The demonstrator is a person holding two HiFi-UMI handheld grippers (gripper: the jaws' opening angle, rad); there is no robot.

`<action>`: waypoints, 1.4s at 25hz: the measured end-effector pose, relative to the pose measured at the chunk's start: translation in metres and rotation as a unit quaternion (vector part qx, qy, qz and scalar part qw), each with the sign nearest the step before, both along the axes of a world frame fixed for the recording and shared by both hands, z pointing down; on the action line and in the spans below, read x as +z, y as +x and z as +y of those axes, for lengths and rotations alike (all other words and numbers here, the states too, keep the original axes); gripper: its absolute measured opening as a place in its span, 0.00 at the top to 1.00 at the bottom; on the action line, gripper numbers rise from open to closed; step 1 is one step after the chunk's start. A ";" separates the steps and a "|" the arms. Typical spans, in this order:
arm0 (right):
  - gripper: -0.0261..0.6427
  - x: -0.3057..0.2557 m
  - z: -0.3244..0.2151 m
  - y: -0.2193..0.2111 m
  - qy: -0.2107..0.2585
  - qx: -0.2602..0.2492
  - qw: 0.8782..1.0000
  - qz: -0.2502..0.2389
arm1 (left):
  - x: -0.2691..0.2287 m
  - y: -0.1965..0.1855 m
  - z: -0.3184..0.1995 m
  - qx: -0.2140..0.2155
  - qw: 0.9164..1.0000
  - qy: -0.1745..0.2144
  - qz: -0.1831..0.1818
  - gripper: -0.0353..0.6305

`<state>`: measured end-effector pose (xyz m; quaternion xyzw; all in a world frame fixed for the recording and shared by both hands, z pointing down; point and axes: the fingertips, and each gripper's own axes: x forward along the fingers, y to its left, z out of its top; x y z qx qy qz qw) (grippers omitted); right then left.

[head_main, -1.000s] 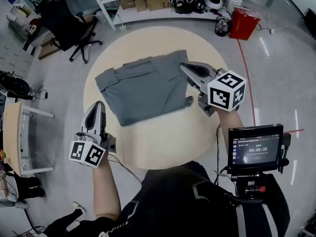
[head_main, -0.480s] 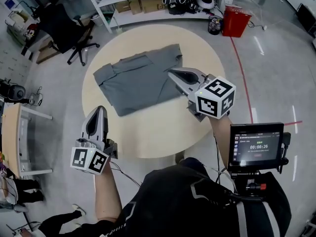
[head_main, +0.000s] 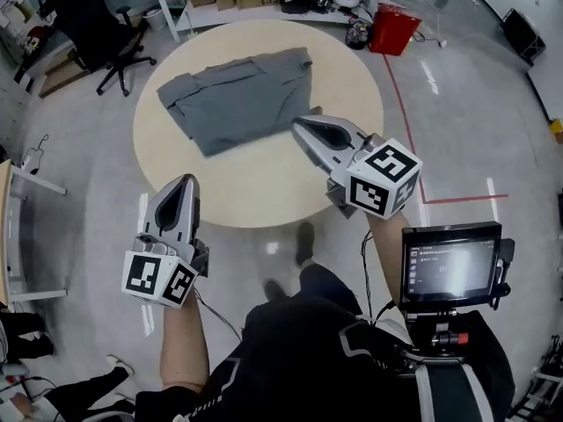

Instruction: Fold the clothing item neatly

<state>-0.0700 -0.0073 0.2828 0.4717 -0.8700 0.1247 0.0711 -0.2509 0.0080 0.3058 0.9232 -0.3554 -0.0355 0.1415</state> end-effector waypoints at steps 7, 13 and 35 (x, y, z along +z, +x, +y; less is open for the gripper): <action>0.95 -0.041 0.111 -0.036 0.003 0.007 1.000 0.009 | -0.043 -0.020 0.106 0.014 1.000 0.005 -0.004 0.95; 0.95 -0.048 0.186 -0.017 0.011 -0.009 1.000 -0.004 | -0.060 0.010 0.181 0.007 1.000 0.014 -0.009 0.95; 0.94 -0.082 0.477 -0.018 0.024 0.002 1.000 0.007 | -0.096 0.013 0.465 0.002 0.999 0.015 -0.031 0.95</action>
